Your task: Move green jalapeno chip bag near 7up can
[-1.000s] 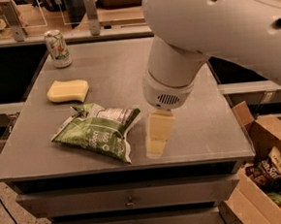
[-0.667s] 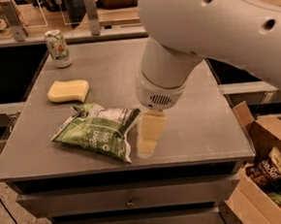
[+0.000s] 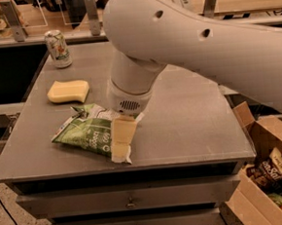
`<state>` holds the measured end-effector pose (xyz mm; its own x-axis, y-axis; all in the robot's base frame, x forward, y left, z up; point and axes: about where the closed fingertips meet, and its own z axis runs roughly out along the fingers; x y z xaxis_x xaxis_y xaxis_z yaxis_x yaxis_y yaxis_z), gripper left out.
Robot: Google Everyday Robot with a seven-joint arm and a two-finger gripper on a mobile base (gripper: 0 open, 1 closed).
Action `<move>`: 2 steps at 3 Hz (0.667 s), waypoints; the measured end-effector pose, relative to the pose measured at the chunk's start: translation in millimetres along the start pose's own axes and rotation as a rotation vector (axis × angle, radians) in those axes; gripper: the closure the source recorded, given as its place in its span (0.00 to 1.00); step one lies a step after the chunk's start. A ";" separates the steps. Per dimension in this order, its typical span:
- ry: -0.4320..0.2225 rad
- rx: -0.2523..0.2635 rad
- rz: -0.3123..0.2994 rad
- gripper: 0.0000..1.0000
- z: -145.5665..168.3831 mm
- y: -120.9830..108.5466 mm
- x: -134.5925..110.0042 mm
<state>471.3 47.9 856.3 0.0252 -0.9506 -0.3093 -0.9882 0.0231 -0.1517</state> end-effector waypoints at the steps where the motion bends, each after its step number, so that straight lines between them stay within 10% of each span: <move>1: 0.007 -0.075 -0.028 0.00 24.5 15.3 -16.5; 2: 0.002 -0.110 -0.042 0.18 32.7 24.9 -25.8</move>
Offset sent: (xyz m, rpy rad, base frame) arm -0.0283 0.0488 -0.0342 -0.0053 0.1296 0.1005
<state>451.0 83.1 829.8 0.0664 -0.9507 -0.3029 -0.9969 -0.0504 -0.0603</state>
